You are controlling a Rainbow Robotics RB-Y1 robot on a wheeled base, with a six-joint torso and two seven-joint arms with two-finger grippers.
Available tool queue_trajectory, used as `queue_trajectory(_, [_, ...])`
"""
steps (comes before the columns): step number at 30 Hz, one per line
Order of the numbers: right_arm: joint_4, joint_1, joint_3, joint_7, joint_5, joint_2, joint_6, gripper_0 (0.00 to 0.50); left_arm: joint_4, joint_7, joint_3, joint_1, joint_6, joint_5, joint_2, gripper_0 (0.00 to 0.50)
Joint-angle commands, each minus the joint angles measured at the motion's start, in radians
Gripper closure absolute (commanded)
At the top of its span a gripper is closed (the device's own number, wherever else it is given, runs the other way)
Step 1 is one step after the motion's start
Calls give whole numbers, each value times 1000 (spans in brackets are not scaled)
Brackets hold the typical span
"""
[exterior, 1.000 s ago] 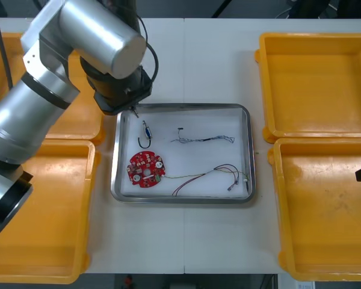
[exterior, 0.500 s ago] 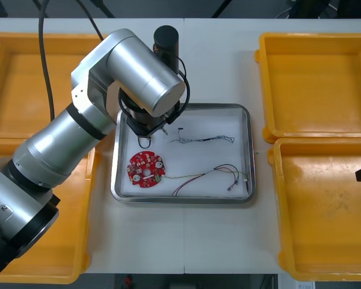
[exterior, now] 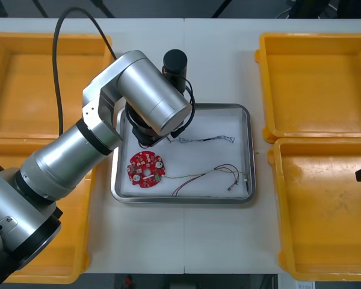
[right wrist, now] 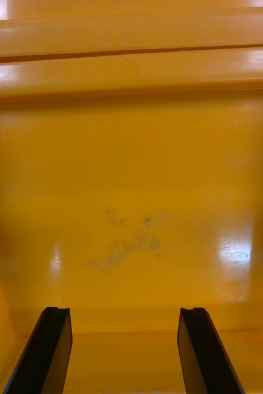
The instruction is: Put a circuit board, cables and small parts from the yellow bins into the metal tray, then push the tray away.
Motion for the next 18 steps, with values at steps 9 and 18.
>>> queue_trajectory(9, [-28,12,-24,-30,6,-31,3,0,-35,28,-44,17,-45,-8,-26,500])
queue_trajectory(18, [-28,12,-24,-30,6,-31,3,0,-35,30,-51,23,-53,-7,-17,500])
